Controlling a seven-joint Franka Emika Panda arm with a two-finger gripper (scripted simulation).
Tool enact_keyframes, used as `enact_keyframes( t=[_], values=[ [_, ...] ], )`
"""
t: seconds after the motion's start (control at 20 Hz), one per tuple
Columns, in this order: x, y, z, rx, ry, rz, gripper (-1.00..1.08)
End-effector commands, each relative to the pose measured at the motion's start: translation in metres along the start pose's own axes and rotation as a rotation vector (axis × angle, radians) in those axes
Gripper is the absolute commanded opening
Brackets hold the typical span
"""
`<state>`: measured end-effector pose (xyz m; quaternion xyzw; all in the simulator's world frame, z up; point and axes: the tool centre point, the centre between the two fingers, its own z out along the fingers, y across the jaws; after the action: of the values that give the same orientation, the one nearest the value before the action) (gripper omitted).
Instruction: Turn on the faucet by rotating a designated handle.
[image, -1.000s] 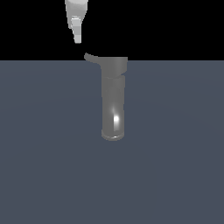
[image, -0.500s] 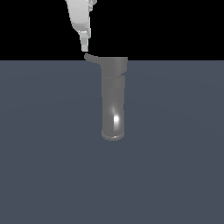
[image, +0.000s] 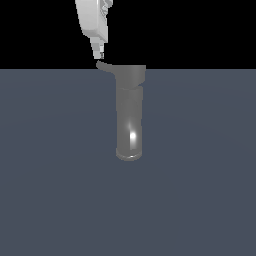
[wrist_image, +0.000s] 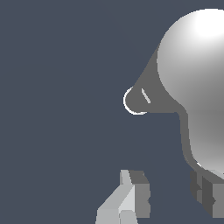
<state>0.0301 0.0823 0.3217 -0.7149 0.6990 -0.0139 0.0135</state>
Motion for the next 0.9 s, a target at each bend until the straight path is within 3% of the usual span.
enact_keyframes(
  t=[0.0,0.4,0.45,0.85],
  values=[
    [0.019,0.001,0.025,-0.039,0.000,0.037,-1.00],
    [0.019,0.002,0.024,-0.039,0.000,0.036,-1.00],
    [0.001,-0.002,0.000,0.002,0.000,0.011,-1.00],
    [0.000,0.023,0.008,-0.013,0.000,0.021,-1.00]
  ],
)
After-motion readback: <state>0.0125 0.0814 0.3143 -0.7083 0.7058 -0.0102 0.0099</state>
